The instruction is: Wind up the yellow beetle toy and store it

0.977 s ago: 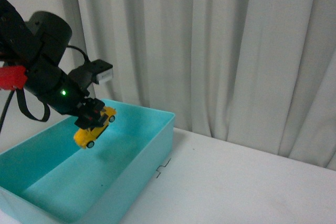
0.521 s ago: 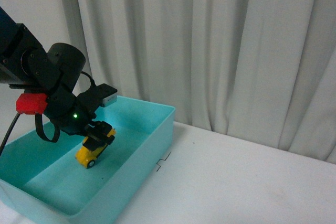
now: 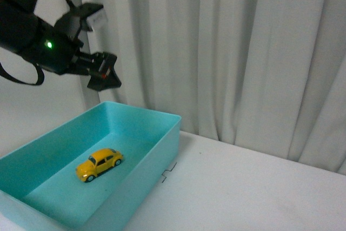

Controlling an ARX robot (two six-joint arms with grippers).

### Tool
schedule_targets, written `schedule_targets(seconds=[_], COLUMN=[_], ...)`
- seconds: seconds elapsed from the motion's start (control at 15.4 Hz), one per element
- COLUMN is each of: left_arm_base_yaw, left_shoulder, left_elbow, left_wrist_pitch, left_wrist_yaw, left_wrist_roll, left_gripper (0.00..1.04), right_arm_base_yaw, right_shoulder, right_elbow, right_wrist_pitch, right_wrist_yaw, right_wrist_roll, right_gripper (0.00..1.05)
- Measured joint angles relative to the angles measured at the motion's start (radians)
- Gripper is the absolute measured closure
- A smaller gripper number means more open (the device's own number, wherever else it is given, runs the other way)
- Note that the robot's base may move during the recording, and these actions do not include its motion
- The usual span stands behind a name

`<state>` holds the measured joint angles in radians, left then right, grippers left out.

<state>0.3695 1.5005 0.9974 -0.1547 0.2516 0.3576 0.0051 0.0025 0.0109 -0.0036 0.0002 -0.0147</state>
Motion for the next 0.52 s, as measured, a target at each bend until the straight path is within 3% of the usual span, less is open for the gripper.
schedule_targets(seconds=[0.13,0.26,0.33,0.52], left_arm_base_yaw=[-0.040,-0.135,-0.154,-0.217], left_shoulder=[-0.174,-0.469,-0.509,-0.592], left_elbow=[-0.003,-0.318,-0.422,-0.646], left_wrist_pitch=[-0.053,0.526,0.620,0.681], left_wrist_yaw=[0.050,0.004,-0.028,-0.096], left_wrist_roll=[-0.060,-0.276,-0.310,-0.348], left_gripper=[0.07,0.37,0.50,0.88], right_arm_base_yaw=[0.000,0.000,0.000,0.000], right_shoulder=[0.000,0.000,0.000,0.000], right_elbow=[0.000,0.000,0.000,0.000], right_wrist_pitch=[0.000,0.000,0.000,0.000], right_wrist_yaw=[0.000,0.000,0.000,0.000], right_wrist_roll=[0.000,0.000,0.000,0.000], right_gripper=[0.07,0.07,0.07,0.07])
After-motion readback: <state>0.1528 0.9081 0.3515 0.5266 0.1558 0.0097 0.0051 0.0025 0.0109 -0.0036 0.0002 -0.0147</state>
